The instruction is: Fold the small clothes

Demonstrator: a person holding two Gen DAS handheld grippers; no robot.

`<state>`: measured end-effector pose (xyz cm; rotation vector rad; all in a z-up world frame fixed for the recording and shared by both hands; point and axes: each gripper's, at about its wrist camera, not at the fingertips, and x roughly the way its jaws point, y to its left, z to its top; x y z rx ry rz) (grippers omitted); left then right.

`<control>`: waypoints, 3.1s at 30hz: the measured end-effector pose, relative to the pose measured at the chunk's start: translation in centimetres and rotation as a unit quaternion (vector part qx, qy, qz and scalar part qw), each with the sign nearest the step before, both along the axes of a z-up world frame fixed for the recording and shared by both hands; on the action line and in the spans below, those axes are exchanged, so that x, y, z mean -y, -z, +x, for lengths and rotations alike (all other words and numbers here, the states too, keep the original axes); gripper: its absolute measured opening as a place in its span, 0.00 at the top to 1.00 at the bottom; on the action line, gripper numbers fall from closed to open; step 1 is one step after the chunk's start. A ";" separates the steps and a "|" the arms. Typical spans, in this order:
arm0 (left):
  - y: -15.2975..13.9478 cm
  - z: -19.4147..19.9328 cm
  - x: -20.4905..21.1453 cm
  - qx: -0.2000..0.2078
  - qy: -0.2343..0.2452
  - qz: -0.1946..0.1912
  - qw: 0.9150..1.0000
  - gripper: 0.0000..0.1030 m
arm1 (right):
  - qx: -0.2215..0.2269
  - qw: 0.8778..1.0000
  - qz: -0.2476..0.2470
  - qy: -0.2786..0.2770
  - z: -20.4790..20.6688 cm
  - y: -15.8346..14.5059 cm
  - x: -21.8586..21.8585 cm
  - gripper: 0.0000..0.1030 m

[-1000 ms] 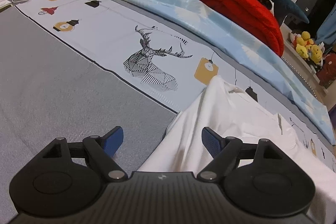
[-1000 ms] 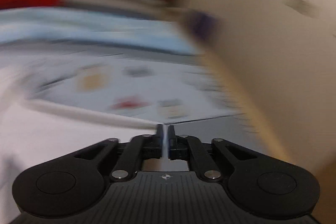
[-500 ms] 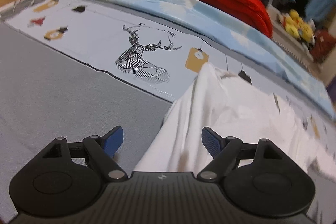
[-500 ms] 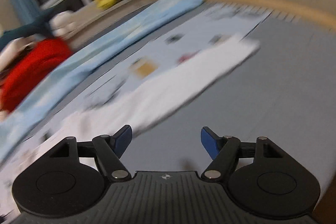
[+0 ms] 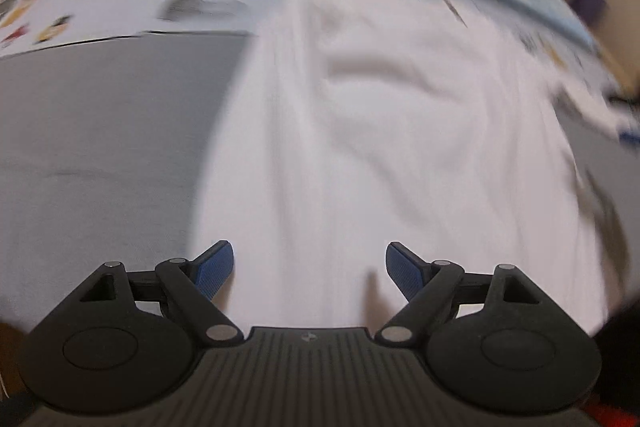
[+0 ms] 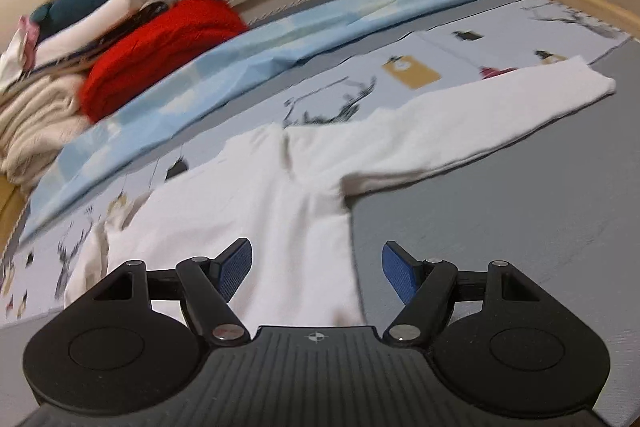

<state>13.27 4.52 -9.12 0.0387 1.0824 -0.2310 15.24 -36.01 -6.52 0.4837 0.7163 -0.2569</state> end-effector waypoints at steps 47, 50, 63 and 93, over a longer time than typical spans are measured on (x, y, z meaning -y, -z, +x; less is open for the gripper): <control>-4.3 26.0 -17.6 0.201 -0.193 0.069 0.958 0.95 | -0.106 0.982 -0.127 -0.094 5.3 5.4 -5.9 0.29; -8.8 23.0 -27.4 0.229 -0.295 0.087 0.924 0.94 | -0.096 0.981 -0.131 -0.102 5.2 4.9 -6.4 0.29; -3.8 19.5 -38.2 0.150 -0.438 0.060 0.884 0.08 | -0.096 0.984 -0.121 -0.090 5.2 5.1 -6.6 0.29; 5.4 42.4 12.2 0.048 0.129 0.109 0.984 0.93 | -0.019 0.971 -0.150 -0.183 30.5 5.4 -2.6 0.35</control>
